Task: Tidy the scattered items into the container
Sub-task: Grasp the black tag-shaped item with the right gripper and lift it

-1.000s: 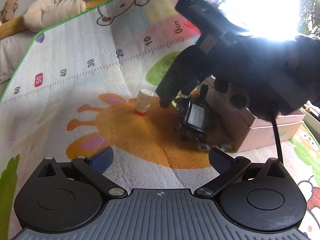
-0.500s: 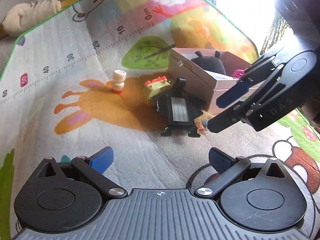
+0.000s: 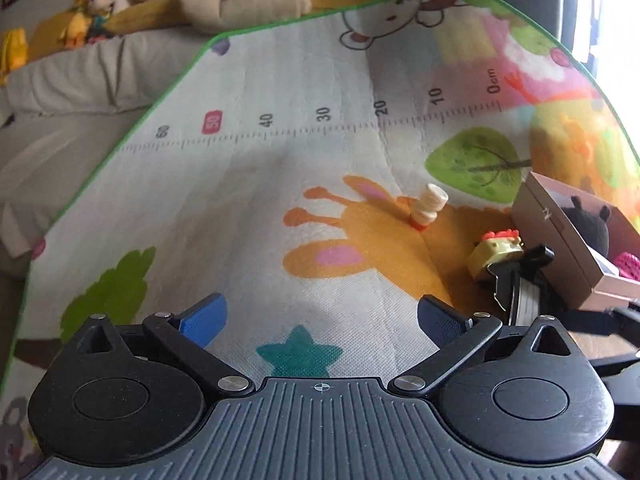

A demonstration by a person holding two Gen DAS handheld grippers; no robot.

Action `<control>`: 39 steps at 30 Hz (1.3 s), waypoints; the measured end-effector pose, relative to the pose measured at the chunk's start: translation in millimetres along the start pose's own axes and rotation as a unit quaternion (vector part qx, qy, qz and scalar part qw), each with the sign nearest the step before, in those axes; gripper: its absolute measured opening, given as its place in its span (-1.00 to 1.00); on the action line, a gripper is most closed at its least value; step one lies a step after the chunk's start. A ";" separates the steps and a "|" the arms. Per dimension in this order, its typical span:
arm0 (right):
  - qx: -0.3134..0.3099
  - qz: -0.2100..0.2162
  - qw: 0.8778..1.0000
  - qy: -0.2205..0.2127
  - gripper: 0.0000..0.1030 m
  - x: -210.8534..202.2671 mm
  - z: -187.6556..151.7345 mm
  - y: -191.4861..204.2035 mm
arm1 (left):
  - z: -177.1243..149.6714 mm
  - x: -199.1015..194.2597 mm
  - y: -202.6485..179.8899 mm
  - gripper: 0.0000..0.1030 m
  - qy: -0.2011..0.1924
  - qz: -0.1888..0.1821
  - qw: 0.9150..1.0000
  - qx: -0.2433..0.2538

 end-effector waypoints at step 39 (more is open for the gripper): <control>-0.080 0.039 0.995 -0.053 0.40 -66.7 -61.1 -49.5 | -34.6 -31.8 -79.3 1.00 0.009 -0.089 0.990 0.111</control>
Point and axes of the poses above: each gripper's, at about its wrist camera, not at the fingertips, and x roughly the way its jaws point, y to its left, z to its top, the point moved 8 cm from there along x, roughly the way its jaws point, and after that the axes turned 9 degrees about y, right-handed, at the moved point
